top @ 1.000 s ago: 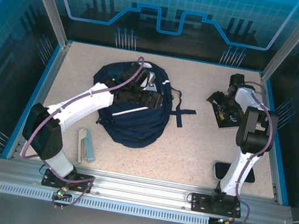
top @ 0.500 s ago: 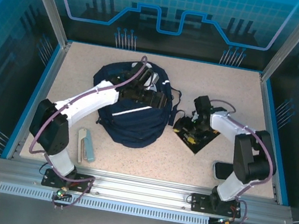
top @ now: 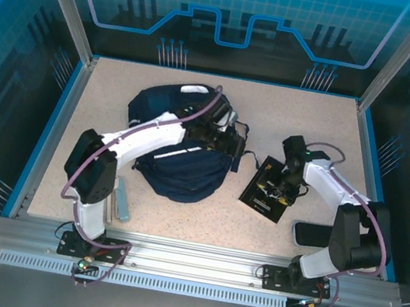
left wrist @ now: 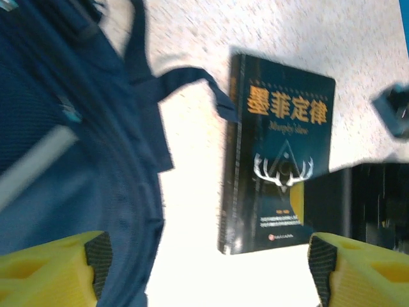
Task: Pack the student bag
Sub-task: Move the book to the middle-right of the table, then pick up the book from the middle-right of the table.
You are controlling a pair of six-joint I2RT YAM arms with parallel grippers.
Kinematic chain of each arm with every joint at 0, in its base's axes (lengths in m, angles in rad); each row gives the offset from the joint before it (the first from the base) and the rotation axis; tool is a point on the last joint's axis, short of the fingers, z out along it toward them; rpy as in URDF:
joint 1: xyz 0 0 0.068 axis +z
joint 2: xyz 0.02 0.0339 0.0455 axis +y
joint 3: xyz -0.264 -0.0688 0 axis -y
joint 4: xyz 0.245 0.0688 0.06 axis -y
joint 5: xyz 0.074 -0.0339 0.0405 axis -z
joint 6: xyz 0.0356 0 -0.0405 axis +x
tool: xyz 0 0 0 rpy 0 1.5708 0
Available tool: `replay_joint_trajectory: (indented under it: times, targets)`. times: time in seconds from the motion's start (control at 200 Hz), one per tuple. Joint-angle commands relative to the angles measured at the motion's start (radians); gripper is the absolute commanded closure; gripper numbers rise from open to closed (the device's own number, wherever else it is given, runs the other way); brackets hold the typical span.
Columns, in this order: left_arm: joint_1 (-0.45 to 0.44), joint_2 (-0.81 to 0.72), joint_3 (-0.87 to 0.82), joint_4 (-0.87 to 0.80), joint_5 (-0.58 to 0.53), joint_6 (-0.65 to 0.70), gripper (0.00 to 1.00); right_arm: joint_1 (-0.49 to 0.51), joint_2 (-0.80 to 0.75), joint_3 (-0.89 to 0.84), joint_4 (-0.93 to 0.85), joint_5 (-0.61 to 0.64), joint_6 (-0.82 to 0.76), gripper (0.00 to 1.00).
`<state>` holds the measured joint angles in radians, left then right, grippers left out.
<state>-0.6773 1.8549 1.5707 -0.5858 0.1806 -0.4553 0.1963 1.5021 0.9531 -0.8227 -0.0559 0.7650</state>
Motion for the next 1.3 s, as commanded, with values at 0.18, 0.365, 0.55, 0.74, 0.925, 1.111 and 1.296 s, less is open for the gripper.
replay_joint_trajectory:
  times: [0.18,0.365,0.55,0.74,0.925,1.111,1.296]
  targets:
    - [-0.142,0.171,0.096,0.033,-0.010,-0.073,0.24,-0.163,0.008,-0.019,-0.028,0.074,-0.084,0.29]
    - [-0.185,0.270,0.131,0.028,-0.088,-0.060,0.33,-0.183,0.055,-0.023,-0.004,0.016,-0.116,0.32]
    - [-0.195,0.336,0.161,0.034,-0.094,-0.033,0.39,-0.186,0.094,-0.034,0.023,-0.017,-0.120,0.33]
    - [-0.213,0.419,0.228,-0.004,-0.093,-0.012,0.42,-0.186,0.125,-0.036,0.040,-0.048,-0.128,0.34]
    - [-0.225,0.472,0.249,-0.045,-0.106,-0.020,0.44,-0.186,0.141,-0.034,0.040,-0.070,-0.140,0.36]
    - [-0.236,0.513,0.277,-0.113,-0.128,-0.005,0.49,-0.185,0.136,-0.023,0.046,-0.137,-0.188,0.43]
    - [-0.237,0.533,0.277,-0.147,-0.142,0.007,0.54,-0.186,0.067,-0.001,0.007,-0.178,-0.213,0.49]
